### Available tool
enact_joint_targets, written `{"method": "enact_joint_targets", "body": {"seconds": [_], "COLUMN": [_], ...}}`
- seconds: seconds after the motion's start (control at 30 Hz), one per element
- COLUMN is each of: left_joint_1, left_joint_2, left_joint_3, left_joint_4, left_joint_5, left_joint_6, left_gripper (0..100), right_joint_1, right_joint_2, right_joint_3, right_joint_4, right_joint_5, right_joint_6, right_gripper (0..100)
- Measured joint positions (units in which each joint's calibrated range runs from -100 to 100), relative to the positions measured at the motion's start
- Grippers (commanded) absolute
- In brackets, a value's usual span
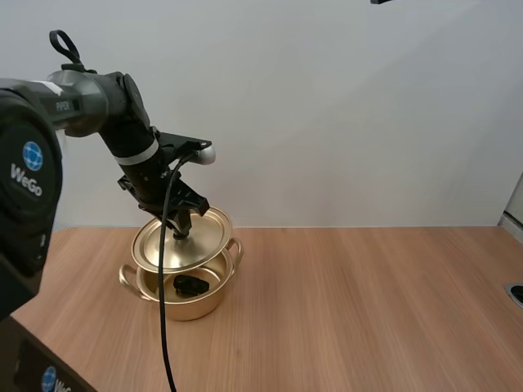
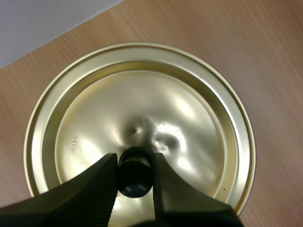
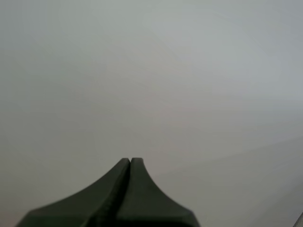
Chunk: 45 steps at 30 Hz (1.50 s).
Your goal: Open the pot, put the car inside, and close it
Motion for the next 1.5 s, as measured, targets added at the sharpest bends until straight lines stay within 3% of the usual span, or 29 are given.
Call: {"method": "enact_joint_targets", "body": {"seconds": [0.43,0.93,1.5], "left_joint_1": [0.00,0.00,0.00], "left_joint_2": [4.28,4.70,5.30], "left_joint_3": [1.59,4.12,4.42], "left_joint_4": [0.67,2.74,1.16], "left_joint_5": [-0.08,-8.65,-3.40], "left_joint_6": [0.00,0.00,0.00], "left_gripper": [0,0,0], "right_joint_1": [0.00,0.00,0.00], "right_joint_2": [0.00,0.00,0.00], "right_joint_3": [0.00,0.00,0.25], "right_joint_4": [-0.39,-0.39,-0.26], "right_joint_5": [0.17,0.17,0.24], "right_joint_6": [0.00,0.00,0.00], "right_gripper": [0,0,0]}}
